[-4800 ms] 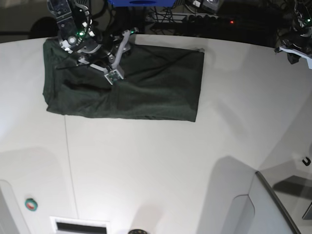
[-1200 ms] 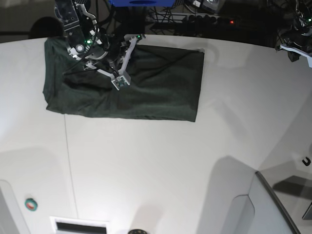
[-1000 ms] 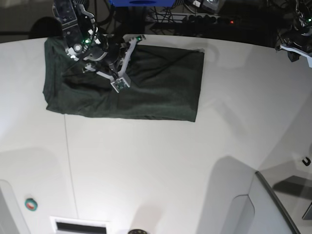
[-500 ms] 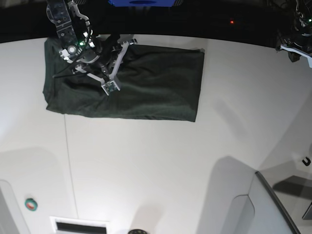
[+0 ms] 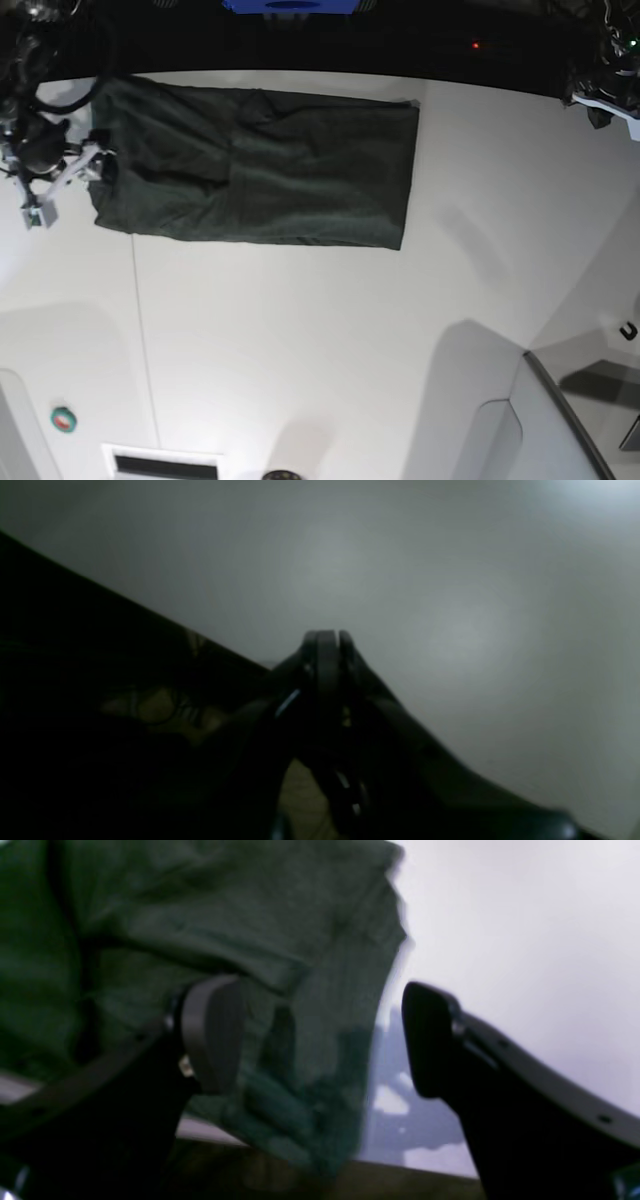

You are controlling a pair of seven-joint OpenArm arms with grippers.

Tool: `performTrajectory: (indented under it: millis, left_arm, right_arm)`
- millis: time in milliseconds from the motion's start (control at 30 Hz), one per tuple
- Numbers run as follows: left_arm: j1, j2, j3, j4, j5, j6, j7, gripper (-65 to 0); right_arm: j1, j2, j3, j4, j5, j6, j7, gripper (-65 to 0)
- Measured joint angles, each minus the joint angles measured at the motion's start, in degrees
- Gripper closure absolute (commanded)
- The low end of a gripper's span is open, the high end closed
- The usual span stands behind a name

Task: Layout the t-shirt on the table in an organized manner, then fold the t-shirt properly
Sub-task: 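Grasp both short ends of the green shirt strip with both grippers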

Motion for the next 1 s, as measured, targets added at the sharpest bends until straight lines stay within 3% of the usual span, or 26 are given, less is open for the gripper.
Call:
performTrajectory:
  millis: [33, 100, 200, 400, 500, 633, 767, 867, 1000]
  left_arm:
    - [-0.5, 0.0, 1.3, -0.1, 0.1, 0.2, 0.2, 0.0]
    - [-1.4, -0.3, 4.2, -0.1, -0.2, -0.4, -0.2, 0.0]
    - [-2.6, -0.3, 10.0, 0.0, -0.1, -0.5, -0.2, 0.0]
    - [-7.9, -0.3, 18.3, -0.6, -0.2, -0.4, -0.2, 0.0]
    - [-11.5, -0.8, 22.0, -4.5, 1.4, -0.4, -0.5, 0.0]
    - [-14.8, -0.2, 28.2, -8.3, 8.9, -0.3, -0.2, 0.0]
    - [-14.9, 0.7, 30.0, -8.4, 8.9, -0.8, -4.5, 0.0]
    - [-14.8, 1.1, 29.7, -9.3, 9.3, -0.2, -5.2, 0.0]
    - [-16.4, 2.1, 29.9, -11.5, 9.0, -0.4, -6.6, 0.0]
  right_arm:
    - [1.2, 1.0, 2.2, -2.6, 0.5, 2.4, -1.1, -45.9]
    - [4.2, 3.1, 5.9, -9.7, 0.3, 4.2, -2.2, -45.9]
    - [7.5, 6.5, 7.9, -20.6, 0.3, 4.2, -1.7, -45.9]
    - [10.9, 8.3, 8.5, -30.4, 2.3, 4.5, 0.0, -45.9]
    - [10.7, 7.3, 8.5, -30.3, 2.4, 4.4, 1.4, -45.9]
    - [10.4, 4.5, 8.4, -28.5, 3.8, 4.5, 0.6, -45.9]
    - [6.4, 0.0, 6.7, -21.1, 3.7, 4.6, -0.3, -45.9]
    - [4.6, -0.1, 1.7, -17.7, 2.7, 4.8, -1.9, -45.9]
    - [4.3, -1.5, 0.9, -17.2, 2.9, 4.7, -1.5, -45.9]
